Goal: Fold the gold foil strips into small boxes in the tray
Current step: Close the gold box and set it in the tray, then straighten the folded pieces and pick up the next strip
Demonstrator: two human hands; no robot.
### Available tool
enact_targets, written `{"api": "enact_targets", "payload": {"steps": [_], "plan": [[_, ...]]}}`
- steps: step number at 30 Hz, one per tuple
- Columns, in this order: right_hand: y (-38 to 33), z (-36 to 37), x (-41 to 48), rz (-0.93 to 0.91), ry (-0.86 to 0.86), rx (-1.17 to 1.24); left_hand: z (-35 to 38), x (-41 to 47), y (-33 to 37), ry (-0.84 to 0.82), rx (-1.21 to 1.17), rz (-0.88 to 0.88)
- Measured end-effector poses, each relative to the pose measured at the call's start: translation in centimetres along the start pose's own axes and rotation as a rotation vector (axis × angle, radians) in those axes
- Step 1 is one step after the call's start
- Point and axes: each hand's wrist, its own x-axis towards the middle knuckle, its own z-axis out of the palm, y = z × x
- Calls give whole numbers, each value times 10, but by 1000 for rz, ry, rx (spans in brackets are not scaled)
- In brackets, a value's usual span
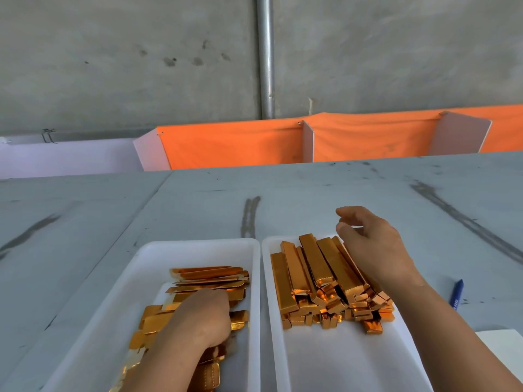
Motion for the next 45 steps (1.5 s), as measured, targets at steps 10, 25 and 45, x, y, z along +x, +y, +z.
{"api": "enact_targets", "payload": {"steps": [10,25,45], "plan": [[-1,-10,-12,-69,-633,-356,-1,1,2,189,-115,46],[-1,-2,-12,-284,-324,-201,9,10,2,211,-189,25],[-18,21,-39,-543,-333,-50,13,29,4,393,-175,22]]}}
